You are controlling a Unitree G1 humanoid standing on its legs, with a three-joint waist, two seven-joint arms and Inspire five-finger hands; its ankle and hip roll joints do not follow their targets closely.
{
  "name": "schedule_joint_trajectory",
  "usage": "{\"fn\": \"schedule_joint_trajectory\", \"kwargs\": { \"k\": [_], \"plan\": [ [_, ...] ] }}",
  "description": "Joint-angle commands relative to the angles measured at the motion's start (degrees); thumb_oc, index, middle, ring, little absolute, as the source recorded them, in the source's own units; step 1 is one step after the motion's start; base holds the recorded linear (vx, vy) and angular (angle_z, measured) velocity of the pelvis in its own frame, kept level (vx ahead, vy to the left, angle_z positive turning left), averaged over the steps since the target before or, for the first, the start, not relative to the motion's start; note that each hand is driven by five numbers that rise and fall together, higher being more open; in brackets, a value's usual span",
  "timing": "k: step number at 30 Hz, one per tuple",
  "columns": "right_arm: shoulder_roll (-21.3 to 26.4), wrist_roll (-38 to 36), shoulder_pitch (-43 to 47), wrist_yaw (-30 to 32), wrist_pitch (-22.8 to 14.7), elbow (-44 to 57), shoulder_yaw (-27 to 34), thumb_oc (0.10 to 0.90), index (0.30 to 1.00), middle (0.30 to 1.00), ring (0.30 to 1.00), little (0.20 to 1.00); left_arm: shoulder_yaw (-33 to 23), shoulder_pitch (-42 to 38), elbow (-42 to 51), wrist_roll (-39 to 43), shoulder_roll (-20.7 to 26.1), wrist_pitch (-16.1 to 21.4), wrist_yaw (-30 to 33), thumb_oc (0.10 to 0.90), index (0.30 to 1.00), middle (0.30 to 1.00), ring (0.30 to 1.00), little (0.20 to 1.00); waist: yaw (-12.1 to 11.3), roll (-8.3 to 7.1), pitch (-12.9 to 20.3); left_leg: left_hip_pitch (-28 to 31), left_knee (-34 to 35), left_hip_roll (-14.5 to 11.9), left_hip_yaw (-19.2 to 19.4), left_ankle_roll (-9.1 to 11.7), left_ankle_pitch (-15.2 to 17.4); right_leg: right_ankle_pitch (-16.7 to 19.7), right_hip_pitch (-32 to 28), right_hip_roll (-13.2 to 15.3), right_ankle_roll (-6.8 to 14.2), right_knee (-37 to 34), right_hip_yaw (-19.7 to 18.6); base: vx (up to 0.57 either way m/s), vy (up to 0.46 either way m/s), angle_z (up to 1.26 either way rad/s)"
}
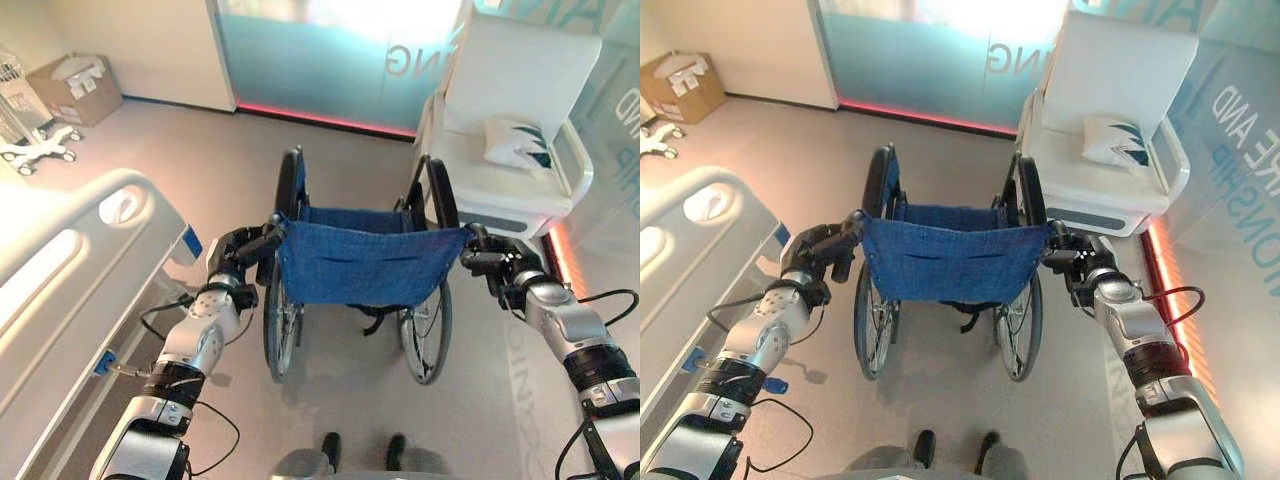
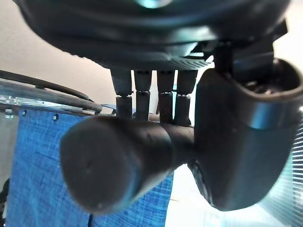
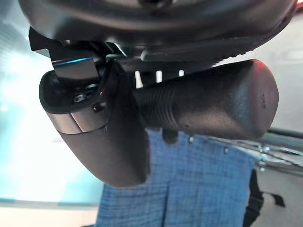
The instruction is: Push the wheelchair next to the bed
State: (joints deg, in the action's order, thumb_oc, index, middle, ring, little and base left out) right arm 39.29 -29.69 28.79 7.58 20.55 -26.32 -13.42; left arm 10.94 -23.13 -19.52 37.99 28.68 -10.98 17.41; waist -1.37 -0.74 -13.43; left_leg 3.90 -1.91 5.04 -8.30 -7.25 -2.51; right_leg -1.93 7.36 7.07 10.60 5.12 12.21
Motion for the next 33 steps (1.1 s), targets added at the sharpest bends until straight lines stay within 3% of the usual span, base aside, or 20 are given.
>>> {"fn": "schedule_joint_trajectory", "kwargs": {
  "k": [1, 4, 8, 9, 11, 13, 14, 15, 17, 19, 20, 22, 23, 25, 27, 29, 32, 33],
  "plan": [
    [-4.19, -2.19, 8.67, -6.96, -3.07, 3.07, -2.88, 0.400, 0.300, 0.300, 0.300, 0.300, 3.00, 2.76, 5.15, 7.01, -4.65, 0.12, -6.45, 0.400, 0.300, 0.300, 0.300, 0.300, -2.15, -3.37, -0.82, 3.26, -7.39, 1.76, 8.20, 2.49, 12.22, 15.96, 1.48, 3.99, -0.13, -3.54, -1.96, 0.38, -0.265, 0.74],
    [-4.25, -1.92, 8.89, -6.41, -1.76, 3.27, -2.62, 0.400, 0.300, 0.300, 0.300, 0.300, 2.69, 3.64, 5.62, 6.28, -4.95, -0.38, -7.31, 0.400, 0.300, 0.300, 0.300, 0.300, -2.08, -3.45, -0.13, 3.54, -8.76, 1.47, 7.54, 2.43, 13.46, 14.76, 1.01, 4.14, -0.50, -1.02, -2.77, 0.28, -0.248, 0.50],
    [-3.64, -0.04, 9.19, -8.69, -0.98, 2.45, -3.25, 0.400, 0.300, 0.300, 0.300, 0.300, 2.16, 4.90, 6.26, 7.35, -5.16, 0.01, -5.53, 0.400, 0.300, 0.300, 0.300, 0.300, -2.05, -3.23, 1.39, 4.87, -11.84, -0.82, 6.56, 4.39, 14.79, 10.34, -0.67, 3.32, -1.51, 2.77, -2.39, 0.30, -0.286, 0.64],
    [-3.36, 0.69, 9.36, -9.81, -0.91, 2.82, -3.72, 0.400, 0.300, 0.300, 0.300, 0.300, 1.75, 5.33, 6.54, 7.99, -5.05, 0.18, -4.46, 0.400, 0.300, 0.300, 0.300, 0.300, -1.93, -2.96, 1.85, 5.99, -12.87, -2.26, 6.00, 5.59, 13.56, 8.61, -1.04, 2.58, -2.73, 3.79, -1.70, 0.33, -0.310, 0.74],
    [-2.82, 0.58, 9.73, -10.54, -0.48, 3.73, -4.50, 0.400, 0.300, 0.300, 0.300, 0.300, 1.06, 5.99, 7.11, 8.44, -5.23, 0.47, -3.30, 0.400, 0.300, 0.300, 0.300, 0.300, -1.64, -2.63, 2.44, 6.11, -17.28, -4.19, 5.46, 7.73, 8.02, 6.48, -2.02, 1.00, -5.02, 4.24, -0.88, 0.24, -0.261, 0.48],
    [-2.33, 0.56, 9.77, -10.57, -0.45, 4.48, -4.97, 0.400, 0.300, 0.300, 0.300, 0.300, 0.68, 6.59, 7.57, 8.59, -5.40, 0.83, -2.81, 0.400, 0.300, 0.300, 0.300, 0.300, -1.61, -2.73, 2.34, 3.93, -23.69, -4.62, 5.41, 8.81, 3.98, 5.30, -3.45, 0.21, -6.76, 4.08, -0.24, 0.21, -0.285, 0.26],
    [-1.94, 0.71, 9.93, -10.20, -0.76, 4.80, -5.64, 0.400, 0.300, 0.300, 0.300, 0.300, 0.36, 6.95, 8.15, 8.87, -5.56, 1.25, -2.10, 0.400, 0.300, 0.300, 0.300, 0.300, -1.95, -3.37, 1.68, -0.18, -33.69, -4.10, 7.09, 9.17, 1.32, 3.75, -5.34, -0.18, -8.70, 4.37, 0.42, 0.25, -0.363, 0.21],
    [-1.93, 0.78, 10.02, -9.70, -0.90, 4.80, -5.85, 0.400, 0.300, 0.300, 0.300, 0.300, 0.33, 6.76, 8.39, 9.12, -5.69, 1.25, -1.64, 0.400, 0.300, 0.300, 0.300, 0.300, -2.07, -3.76, 1.11, -3.69, -39.20, -4.00, 8.68, 9.25, 0.89, 3.04, -6.50, -0.39, -9.65, 4.62, 0.71, 0.21, -0.300, 0.15],
    [-2.19, 1.15, 9.85, -8.72, -1.05, 4.81, -5.84, 0.400, 0.300, 0.300, 0.300, 0.300, 0.31, 6.28, 8.13, 9.50, -5.95, 1.41, -1.29, 0.400, 0.300, 0.300, 0.300, 0.300, -2.32, -3.77, 0.13, -8.55, -41.03, -5.70, 11.38, 8.86, 1.19, 1.71, -8.61, -1.12, -10.55, 5.00, 1.47, 0.23, -0.198, -0.05],
    [-2.74, 1.68, 9.93, -8.39, -1.33, 4.38, -5.83, 0.400, 0.300, 0.300, 0.300, 0.300, 0.24, 6.04, 7.78, 10.07, -6.12, 1.54, -1.24, 0.400, 0.300, 0.300, 0.300, 0.300, -2.81, -3.38, -0.61, -9.58, -37.54, -5.54, 12.53, 8.46, 1.89, 0.88, -10.28, -1.79, -10.45, 5.16, 1.68, 0.28, -0.109, 0.12],
    [-3.39, 2.03, 10.48, -8.12, -1.37, 3.70, -5.99, 0.400, 0.300, 0.300, 0.300, 0.300, 0.02, 6.03, 7.40, 11.07, -5.98, 1.72, -1.37, 0.400, 0.300, 0.300, 0.300, 0.300, -3.38, -2.68, -1.18, -9.84, -31.52, -5.49, 14.20, 8.53, 1.28, -0.10, -11.97, -2.90, -10.21, 5.23, 1.78, 0.37, -0.040, 0.36],
    [-3.98, 1.95, 11.49, -7.18, -1.23, 2.69, -6.29, 0.400, 0.300, 0.300, 0.300, 0.300, 0.12, 6.02, 6.77, 12.55, -6.21, 1.59, -1.93, 0.400, 0.300, 0.300, 0.300, 0.300, -4.55, -1.41, -1.74, -10.63, -20.43, -5.84, 18.10, 9.14, -1.16, -1.29, -14.85, -5.14, -10.16, 4.68, 2.43, 0.47, -0.031, 0.27],
    [-3.99, 1.46, 11.71, -6.24, -1.11, 2.49, -6.47, 0.400, 0.300, 0.300, 0.300, 0.300, 0.49, 6.16, 6.47, 12.37, -6.65, 1.39, -2.39, 0.400, 0.300, 0.300, 0.300, 0.300, -5.61, -0.52, -1.89, -12.16, -13.10, -4.86, 20.89, 10.01, -4.07, -1.78, -17.16, -6.88, -10.06, 3.72, 2.82, 0.52, -0.036, 0.14],
    [-3.55, 0.88, 11.43, -5.81, -1.68, 2.09, -6.41, 0.400, 0.300, 0.300, 0.300, 0.300, 1.08, 6.53, 6.54, 12.16, -6.60, 1.10, -3.00, 0.400, 0.300, 0.300, 0.300, 0.300, -6.50, -0.34, -1.80, -14.25, -7.74, -3.78, 23.28, 10.92, -5.64, -3.19, -20.30, -8.25, -9.78, 2.66, 2.75, 0.47, -0.030, 0.13],
    [-2.94, 0.47, 11.21, -6.12, -2.62, 1.17, -6.24, 0.400, 0.300, 0.300, 0.300, 0.300, 1.73, 7.00, 6.66, 11.87, -6.49, 0.78, -3.49, 0.400, 0.300, 0.300, 0.300, 0.300, -8.00, -0.34, -1.45, -15.49, -4.86, -2.88, 24.65, 10.60, -9.62, -3.66, -22.47, -9.46, -10.53, 1.52, 2.92, 0.32, -0.028, 0.06],
    [-2.45, 0.37, 12.42, -7.94, -3.47, -1.08, -6.55, 0.400, 0.300, 0.300, 0.300, 0.300, 1.47, 7.01, 6.03, 11.96, -6.38, 0.15, -3.53, 0.400, 0.300, 0.300, 0.300, 0.300, -9.50, -1.38, 0.11, -15.42, -5.96, -0.53, 22.31, 7.86, -5.39, -5.27, -23.05, -9.20, -10.25, 1.82, 1.89, 0.32, 0.010, -0.15],
    [-2.54, -0.04, 13.04, -10.05, -4.75, -2.89, -6.64, 0.400, 0.300, 0.300, 0.300, 0.300, 1.38, 6.37, 4.65, 11.48, -5.83, -0.02, -3.82, 0.400, 0.300, 0.300, 0.300, 0.300, -11.11, -3.04, 1.18, -15.28, -8.63, 1.08, 20.70, 5.83, -0.46, -8.63, -24.85, -7.39, -9.32, 4.02, 1.67, 0.36, 0.021, -0.18],
    [-3.06, -0.25, 12.70, -10.64, -5.76, -3.53, -6.52, 0.400, 0.300, 0.300, 0.300, 0.300, 1.28, 5.81, 3.52, 10.85, -6.35, -0.13, -4.09, 0.400, 0.300, 0.300, 0.300, 0.300, -11.95, -3.81, 1.74, -14.63, -8.94, 1.64, 20.74, 4.26, 1.09, -7.43, -24.93, -5.51, -7.51, 8.09, 3.08, 0.27, 0.060, -0.12]
  ]
}}
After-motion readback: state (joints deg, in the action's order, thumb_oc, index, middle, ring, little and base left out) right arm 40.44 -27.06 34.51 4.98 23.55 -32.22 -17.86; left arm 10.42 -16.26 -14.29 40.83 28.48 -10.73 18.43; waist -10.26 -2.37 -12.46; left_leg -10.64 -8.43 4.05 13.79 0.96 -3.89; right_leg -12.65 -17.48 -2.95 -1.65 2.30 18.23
